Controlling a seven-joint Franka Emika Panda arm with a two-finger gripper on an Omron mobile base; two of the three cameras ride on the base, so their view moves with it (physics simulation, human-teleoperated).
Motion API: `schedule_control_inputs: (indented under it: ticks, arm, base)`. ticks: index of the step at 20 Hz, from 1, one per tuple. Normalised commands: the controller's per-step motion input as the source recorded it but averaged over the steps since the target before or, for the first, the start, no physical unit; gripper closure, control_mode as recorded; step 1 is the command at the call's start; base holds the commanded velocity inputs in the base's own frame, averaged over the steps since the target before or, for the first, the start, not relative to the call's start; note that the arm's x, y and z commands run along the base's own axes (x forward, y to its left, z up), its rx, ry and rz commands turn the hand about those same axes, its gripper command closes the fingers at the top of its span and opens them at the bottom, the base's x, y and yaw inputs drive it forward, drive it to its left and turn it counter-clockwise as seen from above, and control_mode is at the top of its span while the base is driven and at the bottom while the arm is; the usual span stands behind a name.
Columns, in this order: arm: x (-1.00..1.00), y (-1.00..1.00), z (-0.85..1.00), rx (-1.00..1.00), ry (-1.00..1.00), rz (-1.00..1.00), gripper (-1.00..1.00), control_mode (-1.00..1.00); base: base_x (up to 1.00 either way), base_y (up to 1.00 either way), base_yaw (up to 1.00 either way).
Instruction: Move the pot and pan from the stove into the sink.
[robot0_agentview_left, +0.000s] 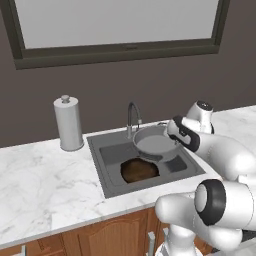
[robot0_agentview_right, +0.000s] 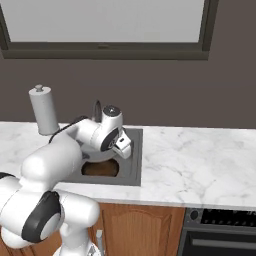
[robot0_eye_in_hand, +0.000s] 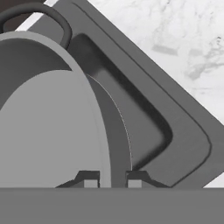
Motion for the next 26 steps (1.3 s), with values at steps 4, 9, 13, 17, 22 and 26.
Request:
schedule_control_inputs:
  ticks: [4, 9, 13, 17, 22, 26]
  arm:
    - [0.16, 0.03, -0.25, 0.00, 0.00, 0.00, 1.00, -1.00]
    - [0.17, 0.01, -0.17, 0.00, -0.03, -0.02, 1.00, -1.00]
    - [0.17, 0.06, -0.27, 0.00, -0.01, -0.04, 1.00, -1.00]
    - [0.18, 0.11, -0.37, 0.00, 0.00, -0.04, 1.00, -1.00]
    - [0.24, 0.15, -0.33, 0.00, 0.00, -0.04, 1.00, -1.00]
    - [0.29, 0.18, -0.31, 0.00, 0.00, -0.05, 1.00, -1.00]
  base:
    - [0.00, 0.00, 0.00]
    - [0.00, 0.00, 0.00]
    - [0.00, 0.00, 0.00]
    - [0.00, 0.00, 0.00]
    - [0.00, 0.00, 0.00]
    - [0.00, 0.00, 0.00]
